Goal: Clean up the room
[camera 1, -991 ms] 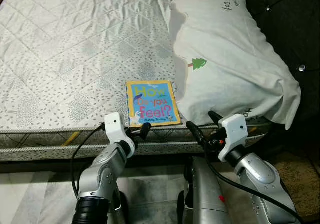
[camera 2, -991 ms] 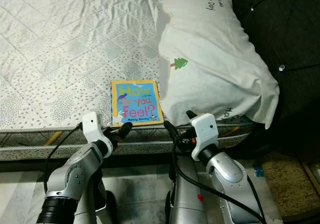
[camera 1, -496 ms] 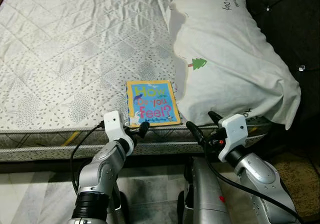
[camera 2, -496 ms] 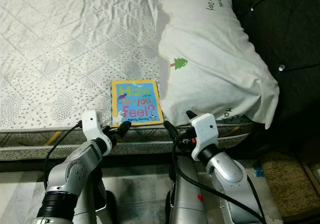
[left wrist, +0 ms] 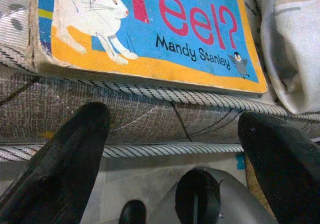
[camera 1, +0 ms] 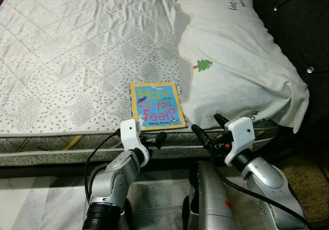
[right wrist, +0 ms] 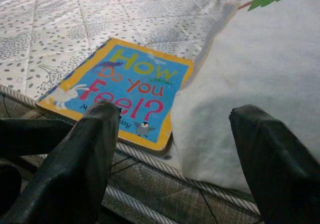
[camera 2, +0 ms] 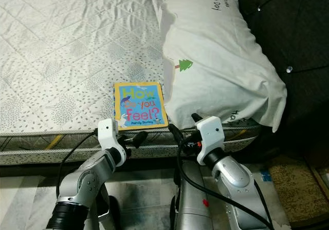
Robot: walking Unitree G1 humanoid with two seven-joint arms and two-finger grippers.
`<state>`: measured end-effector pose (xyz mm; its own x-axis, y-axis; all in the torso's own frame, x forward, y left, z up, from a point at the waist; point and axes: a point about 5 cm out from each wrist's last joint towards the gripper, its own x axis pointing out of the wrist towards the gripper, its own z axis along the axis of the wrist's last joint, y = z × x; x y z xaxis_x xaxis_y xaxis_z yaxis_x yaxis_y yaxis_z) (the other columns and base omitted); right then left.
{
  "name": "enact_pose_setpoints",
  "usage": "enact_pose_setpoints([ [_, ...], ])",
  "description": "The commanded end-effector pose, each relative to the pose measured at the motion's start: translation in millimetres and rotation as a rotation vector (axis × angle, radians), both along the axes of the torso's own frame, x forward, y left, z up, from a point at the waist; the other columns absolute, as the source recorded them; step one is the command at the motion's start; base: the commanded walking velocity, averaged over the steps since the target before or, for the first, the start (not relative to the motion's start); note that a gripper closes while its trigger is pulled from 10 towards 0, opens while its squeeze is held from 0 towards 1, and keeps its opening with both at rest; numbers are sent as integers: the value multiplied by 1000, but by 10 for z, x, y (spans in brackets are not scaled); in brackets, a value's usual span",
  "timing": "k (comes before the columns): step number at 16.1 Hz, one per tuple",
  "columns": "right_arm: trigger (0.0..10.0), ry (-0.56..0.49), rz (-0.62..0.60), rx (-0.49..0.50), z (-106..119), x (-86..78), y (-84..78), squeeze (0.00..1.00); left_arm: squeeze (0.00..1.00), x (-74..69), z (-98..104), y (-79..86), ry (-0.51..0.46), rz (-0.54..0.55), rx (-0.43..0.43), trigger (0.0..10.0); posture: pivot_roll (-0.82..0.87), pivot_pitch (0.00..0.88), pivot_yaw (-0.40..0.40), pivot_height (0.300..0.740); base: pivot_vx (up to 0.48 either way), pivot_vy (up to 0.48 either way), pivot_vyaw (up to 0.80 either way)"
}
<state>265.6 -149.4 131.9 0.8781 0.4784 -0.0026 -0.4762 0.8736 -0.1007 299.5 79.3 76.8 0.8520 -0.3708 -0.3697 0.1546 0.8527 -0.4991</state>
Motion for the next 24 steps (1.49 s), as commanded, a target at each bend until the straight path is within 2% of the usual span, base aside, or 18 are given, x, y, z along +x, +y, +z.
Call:
enact_pose_setpoints([
  [1,10000,5,-4,-9,-23,-10,-22,0,0,-21,17,-34,-12,-16,-1,10000,-95,230,-32,539,0,0,0],
  [7,10000,6,-2,-13,-39,-21,-20,0,0,127,229,33,-95,33,-26,10000,-98,223,-31,539,0,0,0],
  [15,10000,12,-6,-18,-58,-38,-35,0,0,171,177,240,-84,96,4,10000,-98,230,-31,539,0,0,0],
  [17,10000,11,-7,-17,-51,-32,-32,0,0,190,185,250,-86,102,9,10000,-99,230,-32,539,0,0,0],
  [21,10000,1,-11,-8,-35,-3,-8,0,0,154,294,154,-126,89,-16,10000,-88,208,-23,539,0,0,0],
  [24,10000,-15,-11,30,-7,73,88,0,0,66,442,135,-190,86,-19,10000,-54,179,-8,539,0,0,0],
])
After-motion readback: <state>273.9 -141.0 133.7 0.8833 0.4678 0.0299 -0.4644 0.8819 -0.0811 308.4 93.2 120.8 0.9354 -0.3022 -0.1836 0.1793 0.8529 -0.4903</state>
